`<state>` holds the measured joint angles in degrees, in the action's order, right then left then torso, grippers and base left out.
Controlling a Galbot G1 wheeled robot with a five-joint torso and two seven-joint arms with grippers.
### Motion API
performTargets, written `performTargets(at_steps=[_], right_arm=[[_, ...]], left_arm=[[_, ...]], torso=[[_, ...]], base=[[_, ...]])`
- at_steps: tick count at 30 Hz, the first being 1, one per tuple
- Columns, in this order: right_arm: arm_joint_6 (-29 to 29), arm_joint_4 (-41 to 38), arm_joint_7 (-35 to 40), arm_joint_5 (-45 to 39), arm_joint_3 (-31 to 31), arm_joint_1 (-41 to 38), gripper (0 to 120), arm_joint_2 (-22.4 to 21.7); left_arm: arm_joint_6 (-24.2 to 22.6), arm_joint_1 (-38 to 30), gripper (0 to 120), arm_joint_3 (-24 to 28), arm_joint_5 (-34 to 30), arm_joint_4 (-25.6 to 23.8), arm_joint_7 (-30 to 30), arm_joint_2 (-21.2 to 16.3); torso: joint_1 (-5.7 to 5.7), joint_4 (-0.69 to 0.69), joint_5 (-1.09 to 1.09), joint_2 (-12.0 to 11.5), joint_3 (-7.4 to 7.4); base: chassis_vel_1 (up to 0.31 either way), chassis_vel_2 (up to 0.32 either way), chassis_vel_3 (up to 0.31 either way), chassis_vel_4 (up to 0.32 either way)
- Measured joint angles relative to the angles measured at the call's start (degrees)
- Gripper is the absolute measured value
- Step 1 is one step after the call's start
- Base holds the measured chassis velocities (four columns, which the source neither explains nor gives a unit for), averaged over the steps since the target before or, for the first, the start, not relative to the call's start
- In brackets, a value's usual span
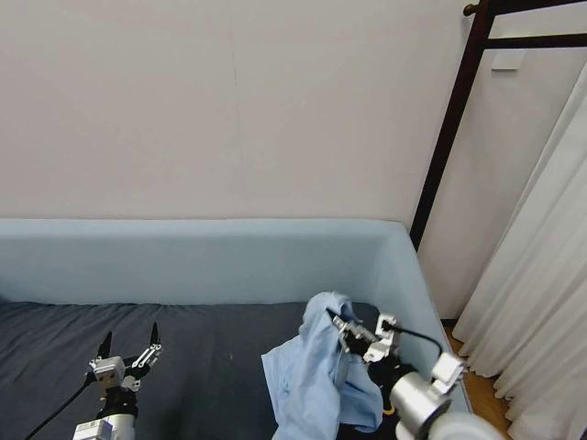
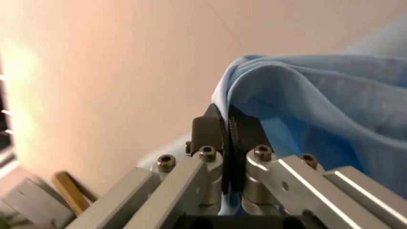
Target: Pick up the clothes from the sofa and hang them on the clothes hanger.
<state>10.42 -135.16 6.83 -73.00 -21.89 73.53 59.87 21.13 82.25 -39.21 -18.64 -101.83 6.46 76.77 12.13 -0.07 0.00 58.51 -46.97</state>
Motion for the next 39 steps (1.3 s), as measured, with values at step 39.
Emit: performTargets(at_steps=[39], right_arm=[[2.59,60.95,21.18,21.48,25.90,-32.11,0,27.53]], left_arm=[[0.23,3.24,100,-5.96,0.08,-0.06,0.55,-0.10]], torso=[[0.01,0.01,-0.03,-0.01,-0.01]], base=[[0.000,0.000,0.000,0.000]])
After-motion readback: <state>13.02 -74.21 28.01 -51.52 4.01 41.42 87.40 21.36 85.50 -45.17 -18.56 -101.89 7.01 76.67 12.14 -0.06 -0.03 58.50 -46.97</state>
